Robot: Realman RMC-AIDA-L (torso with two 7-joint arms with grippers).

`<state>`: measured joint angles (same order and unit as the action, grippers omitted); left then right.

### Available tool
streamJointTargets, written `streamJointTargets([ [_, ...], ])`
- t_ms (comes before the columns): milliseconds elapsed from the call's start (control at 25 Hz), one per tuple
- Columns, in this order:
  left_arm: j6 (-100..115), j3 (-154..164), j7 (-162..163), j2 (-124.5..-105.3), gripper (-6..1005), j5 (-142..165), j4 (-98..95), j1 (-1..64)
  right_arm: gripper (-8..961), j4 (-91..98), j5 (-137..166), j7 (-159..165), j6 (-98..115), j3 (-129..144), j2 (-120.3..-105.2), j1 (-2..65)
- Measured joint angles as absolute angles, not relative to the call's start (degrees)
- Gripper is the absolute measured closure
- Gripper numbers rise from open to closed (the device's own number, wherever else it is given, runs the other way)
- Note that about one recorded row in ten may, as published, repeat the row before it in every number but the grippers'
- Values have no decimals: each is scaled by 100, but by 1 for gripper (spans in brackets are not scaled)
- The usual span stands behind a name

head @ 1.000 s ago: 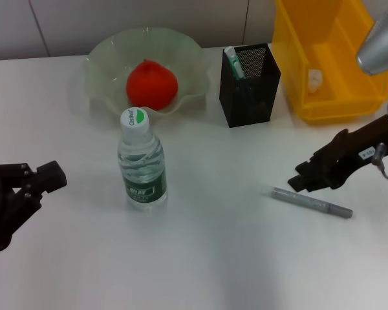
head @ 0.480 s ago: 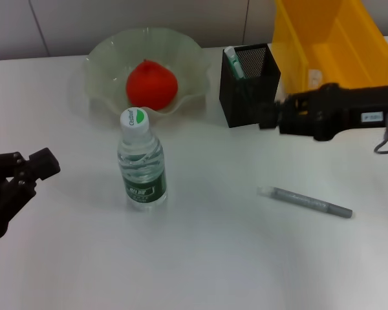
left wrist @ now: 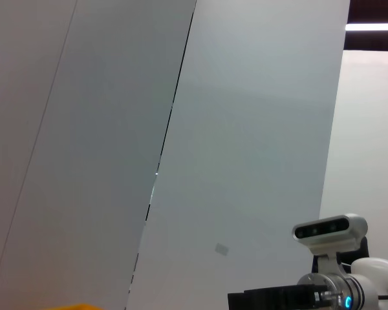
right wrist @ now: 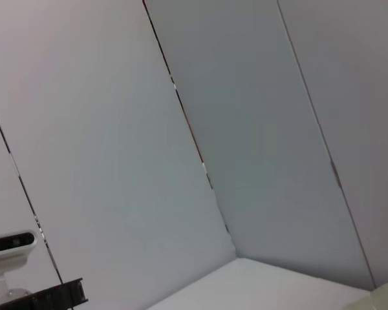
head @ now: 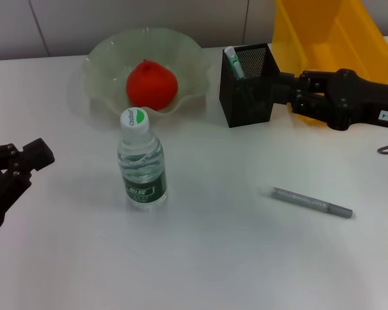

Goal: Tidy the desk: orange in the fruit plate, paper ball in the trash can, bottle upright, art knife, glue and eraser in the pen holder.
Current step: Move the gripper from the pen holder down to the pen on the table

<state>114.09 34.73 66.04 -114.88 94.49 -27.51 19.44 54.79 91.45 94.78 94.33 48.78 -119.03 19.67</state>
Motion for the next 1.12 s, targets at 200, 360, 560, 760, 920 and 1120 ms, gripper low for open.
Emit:
streamJointTargets([
  [200, 11387, 3472, 6567, -11536, 966, 9450, -2751, 1925, 658, 5139, 9132, 9118, 9433, 4856, -11874, 2057],
  [360, 11309, 3471, 6553, -11589, 966, 9453, -2749, 1912, 660, 5135, 9126, 9065, 9421, 4838, -11864, 2061],
  [560, 11288, 3472, 6546, -11692, 965, 9482, -2743, 1908, 662, 5113, 9193, 9047, 9410, 4648, -11842, 2027],
  [760, 11200, 3509, 6444, -11777, 965, 9491, -2740, 1934, 665, 5142, 9673, 9047, 9395, 4596, -11697, 2104],
  [920, 11181, 3523, 6353, -11786, 965, 9497, -2714, 1942, 667, 5153, 10275, 9058, 9368, 4595, -11543, 2346],
  [1120, 11214, 3517, 6320, -11791, 965, 9494, -2665, 1919, 669, 5103, 11196, 9054, 8837, 4594, -11410, 2768],
])
